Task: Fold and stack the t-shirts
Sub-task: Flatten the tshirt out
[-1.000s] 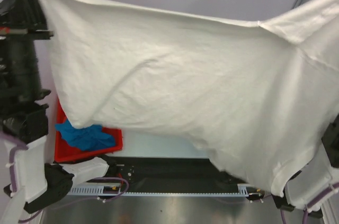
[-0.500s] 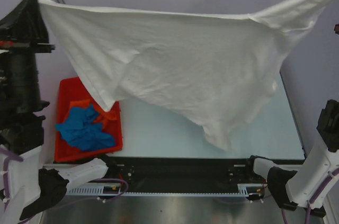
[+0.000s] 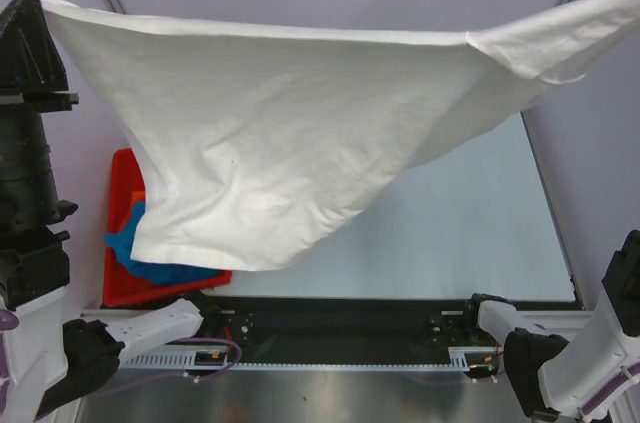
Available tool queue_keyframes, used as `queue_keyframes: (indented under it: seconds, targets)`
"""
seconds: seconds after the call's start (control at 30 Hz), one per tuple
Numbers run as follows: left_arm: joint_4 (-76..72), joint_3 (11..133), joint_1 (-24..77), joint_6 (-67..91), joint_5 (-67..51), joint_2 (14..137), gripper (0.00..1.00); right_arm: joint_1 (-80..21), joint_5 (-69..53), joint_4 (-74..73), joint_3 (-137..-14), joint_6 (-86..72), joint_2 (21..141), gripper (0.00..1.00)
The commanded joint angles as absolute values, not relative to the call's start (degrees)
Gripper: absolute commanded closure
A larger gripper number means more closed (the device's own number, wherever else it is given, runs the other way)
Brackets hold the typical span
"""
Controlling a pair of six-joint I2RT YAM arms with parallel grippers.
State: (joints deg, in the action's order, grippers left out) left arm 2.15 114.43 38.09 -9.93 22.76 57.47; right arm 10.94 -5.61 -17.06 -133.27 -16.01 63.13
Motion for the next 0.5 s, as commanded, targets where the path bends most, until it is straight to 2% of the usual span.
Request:
queue_keyframes:
  seconds: [0.0, 0.2, 0.47]
  targets:
    - [2.02, 112.08, 38.23, -8.27, 21.27, 55.21, 1.0, 10.81, -3.96, -15.47, -130.61, -15.82, 59.7, 1.0]
    - [3.43, 110.04, 38.23, -5.98, 20.48, 46.68, 1.0, 10.81, -3.96, -19.51, -133.86, -15.29, 55.12, 1.0]
    - [2.99, 101.45, 38.23, -5.62, 17.85, 42.36, 1.0, 11.25, -4.74, -16.97, -125.96, -15.82, 49.48, 1.0]
